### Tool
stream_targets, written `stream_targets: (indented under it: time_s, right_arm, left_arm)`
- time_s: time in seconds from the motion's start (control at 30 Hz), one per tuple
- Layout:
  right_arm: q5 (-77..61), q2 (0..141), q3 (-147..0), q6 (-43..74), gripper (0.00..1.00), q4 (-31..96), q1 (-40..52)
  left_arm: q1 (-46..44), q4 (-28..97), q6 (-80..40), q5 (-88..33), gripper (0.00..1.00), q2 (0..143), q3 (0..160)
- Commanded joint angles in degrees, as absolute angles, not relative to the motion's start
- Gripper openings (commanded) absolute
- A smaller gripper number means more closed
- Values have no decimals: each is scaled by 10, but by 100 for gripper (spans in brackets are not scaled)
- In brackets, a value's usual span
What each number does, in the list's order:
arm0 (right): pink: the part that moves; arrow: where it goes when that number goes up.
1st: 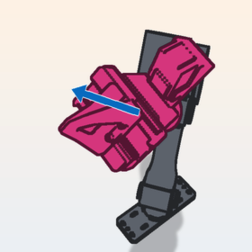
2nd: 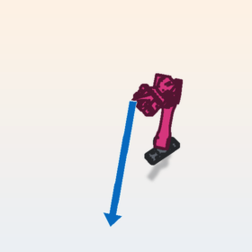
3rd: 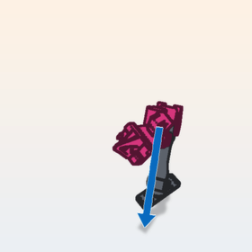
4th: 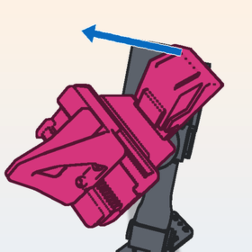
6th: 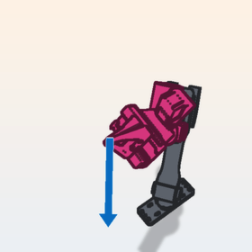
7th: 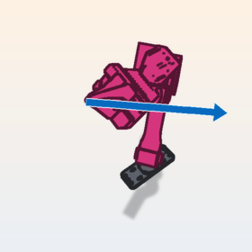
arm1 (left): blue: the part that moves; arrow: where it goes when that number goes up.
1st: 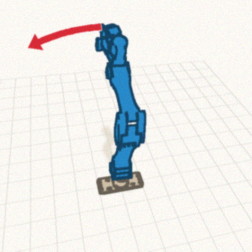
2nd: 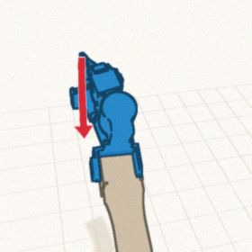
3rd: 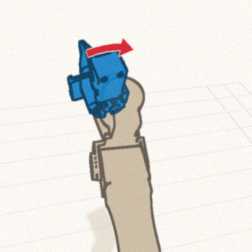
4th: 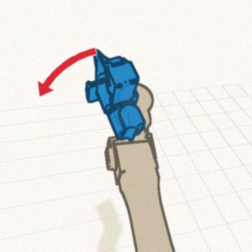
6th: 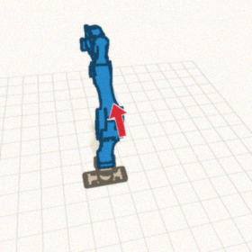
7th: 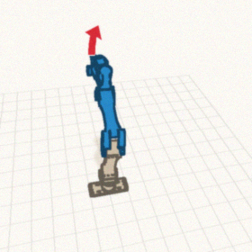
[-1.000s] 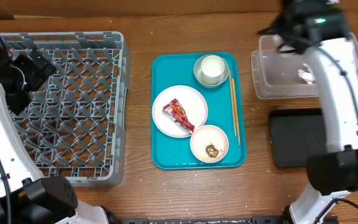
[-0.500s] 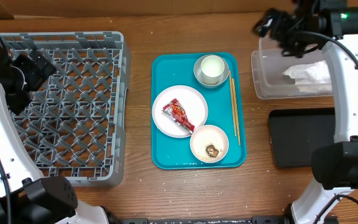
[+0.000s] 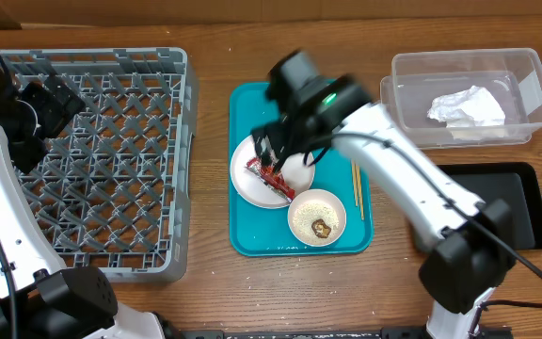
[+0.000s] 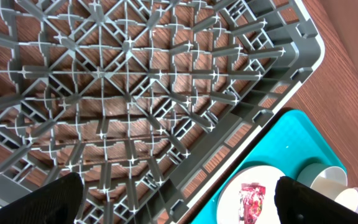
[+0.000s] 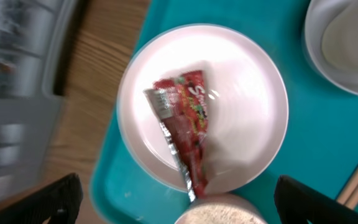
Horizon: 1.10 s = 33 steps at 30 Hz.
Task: Sort waste into correct bins and load items into the dishwasher
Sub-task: 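Grasp the red snack wrapper on the plate with the right gripper, then carry the red wrapper to the clear bin and release it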
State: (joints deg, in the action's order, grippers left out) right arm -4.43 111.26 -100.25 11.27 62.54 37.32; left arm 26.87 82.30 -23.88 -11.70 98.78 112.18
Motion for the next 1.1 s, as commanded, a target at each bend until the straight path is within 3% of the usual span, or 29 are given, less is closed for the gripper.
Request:
stream_targets:
  time_s: [0.0,0.33,0.4,0.47,0.57,0.83,1.07]
  right_arm:
    - [61,1130,-938,107,100,583,384]
    - [-78,1209,-899,107,83,509,386]
    - [-76,1216,-899,120,72,508,386]
    - [-76,1216,-899,122,50,507,386]
    - [-72,1216,-907,144,4,509,385]
    - [-55,1185,-1077,204,4,625,347]
    - [138,1156,-1244,382,4,727,225]
  left_arm:
    - [270,823,-245,-116,100,980,1129]
    - [270,823,-245,-116,100,980,1129]
    - [270,823,-245,-116,100,980,1129]
    - [270,823,-245,-116,100,980,1129]
    - [270,823,-245,-116,100,980,1129]
    - [270,823,-245,-116,100,980,1129]
    - [270,823,-245,-116,100,980,1129]
